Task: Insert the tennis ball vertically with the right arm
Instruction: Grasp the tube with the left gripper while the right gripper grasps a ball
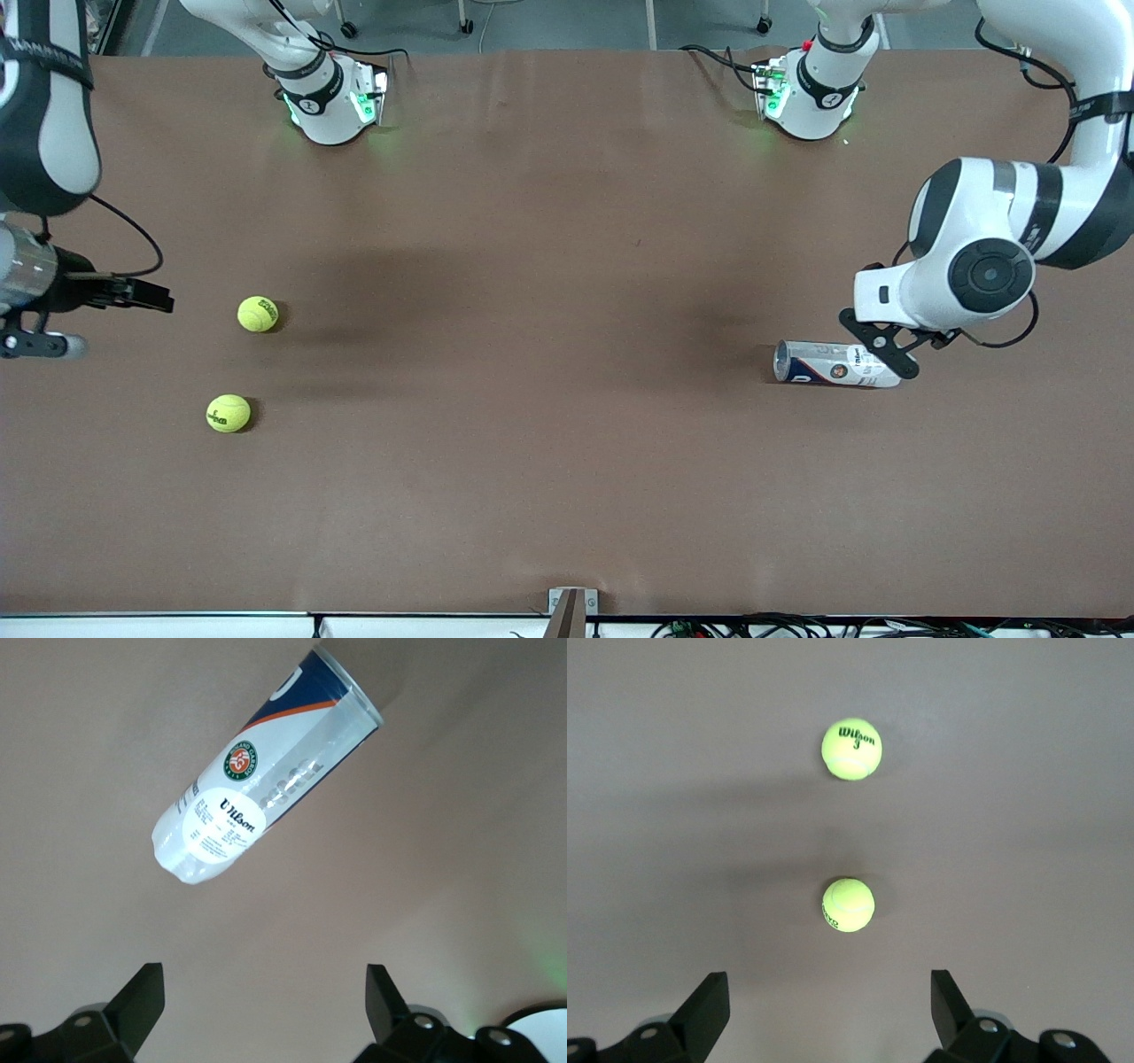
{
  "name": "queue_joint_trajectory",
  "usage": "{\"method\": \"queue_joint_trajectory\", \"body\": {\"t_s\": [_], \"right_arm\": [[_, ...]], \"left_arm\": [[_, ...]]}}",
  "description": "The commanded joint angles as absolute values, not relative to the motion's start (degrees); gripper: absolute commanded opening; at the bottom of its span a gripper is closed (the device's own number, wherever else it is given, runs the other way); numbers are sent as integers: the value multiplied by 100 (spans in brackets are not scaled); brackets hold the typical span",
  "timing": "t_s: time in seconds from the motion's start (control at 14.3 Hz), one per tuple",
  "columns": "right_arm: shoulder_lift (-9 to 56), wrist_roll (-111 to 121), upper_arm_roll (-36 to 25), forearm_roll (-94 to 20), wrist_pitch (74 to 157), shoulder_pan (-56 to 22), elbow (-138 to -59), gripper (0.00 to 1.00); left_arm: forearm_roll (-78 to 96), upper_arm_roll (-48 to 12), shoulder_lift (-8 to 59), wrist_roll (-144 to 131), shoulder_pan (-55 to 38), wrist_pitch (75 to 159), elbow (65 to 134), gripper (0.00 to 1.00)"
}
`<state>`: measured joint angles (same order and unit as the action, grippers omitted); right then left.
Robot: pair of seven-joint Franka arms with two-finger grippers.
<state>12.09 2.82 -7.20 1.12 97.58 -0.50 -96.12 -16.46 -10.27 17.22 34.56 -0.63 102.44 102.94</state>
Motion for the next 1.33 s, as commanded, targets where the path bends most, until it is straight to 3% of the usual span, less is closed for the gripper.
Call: {"method": "queue_joint_trajectory", "body": {"t_s": [0.0,0.49,0.84,1.26], "right_arm": [[1458,343,-721,211,9983,-61,-9965,100],[1757,352,-729,202,11108,9,-11275,100],[2345,343,-721,202,11521,87,-11303,100],[2540,334,-721,185,11566,114,-11303,100]], "left_arm": [[-1967,-1046,1976,4041,-53,10537,10336,100],[-3179,-1072,2627,4667,-412,10995,10327,100],[-3742,-1072,2909,4667,-650,10995,10336,100],[-4201,-1090,3269,4658,-712,11197,10327,100]]}}
